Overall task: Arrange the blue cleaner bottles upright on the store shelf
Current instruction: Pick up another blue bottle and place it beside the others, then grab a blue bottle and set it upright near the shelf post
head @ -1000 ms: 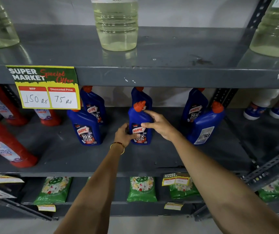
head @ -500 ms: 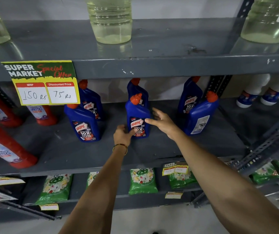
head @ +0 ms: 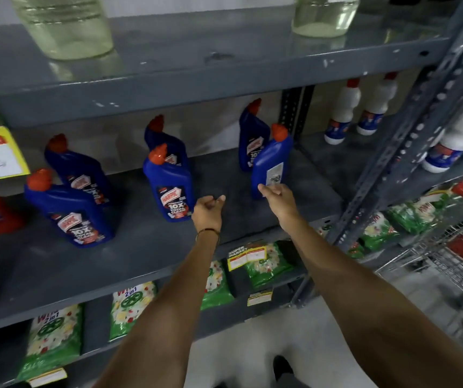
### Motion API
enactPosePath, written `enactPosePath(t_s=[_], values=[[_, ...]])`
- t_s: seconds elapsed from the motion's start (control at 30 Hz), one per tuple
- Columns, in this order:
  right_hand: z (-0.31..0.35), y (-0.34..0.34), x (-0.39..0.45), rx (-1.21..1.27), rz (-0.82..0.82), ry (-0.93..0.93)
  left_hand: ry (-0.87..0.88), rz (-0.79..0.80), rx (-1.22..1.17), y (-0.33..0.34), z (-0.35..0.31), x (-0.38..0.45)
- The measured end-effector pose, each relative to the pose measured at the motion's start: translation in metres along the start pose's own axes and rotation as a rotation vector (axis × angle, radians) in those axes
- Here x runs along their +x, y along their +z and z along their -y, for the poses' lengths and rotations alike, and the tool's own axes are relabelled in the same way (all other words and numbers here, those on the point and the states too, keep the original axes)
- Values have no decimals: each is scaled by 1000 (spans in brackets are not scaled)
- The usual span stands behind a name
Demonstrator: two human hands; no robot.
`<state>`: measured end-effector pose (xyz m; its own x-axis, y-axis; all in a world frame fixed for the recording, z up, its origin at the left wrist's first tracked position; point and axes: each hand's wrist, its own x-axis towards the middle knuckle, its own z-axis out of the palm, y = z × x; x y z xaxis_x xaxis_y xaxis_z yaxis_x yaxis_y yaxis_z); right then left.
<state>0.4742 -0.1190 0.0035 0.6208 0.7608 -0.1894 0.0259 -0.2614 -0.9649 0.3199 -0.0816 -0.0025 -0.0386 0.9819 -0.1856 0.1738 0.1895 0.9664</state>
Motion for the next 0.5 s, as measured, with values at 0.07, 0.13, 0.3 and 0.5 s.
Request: enactPosePath(t_s=[0.07,0.13,0.3,0.5], values=[[7,-17,12,31,-33,-11,16,46,31,20,-11,0],[15,-32,25,51,-13,9,20,90,43,41,-18,2],[18,-57,55,8,246,46,-40,177,-29,90,-29,3],[8,-60,72,-21,524,4,-132,215,-161,119,-24,7]])
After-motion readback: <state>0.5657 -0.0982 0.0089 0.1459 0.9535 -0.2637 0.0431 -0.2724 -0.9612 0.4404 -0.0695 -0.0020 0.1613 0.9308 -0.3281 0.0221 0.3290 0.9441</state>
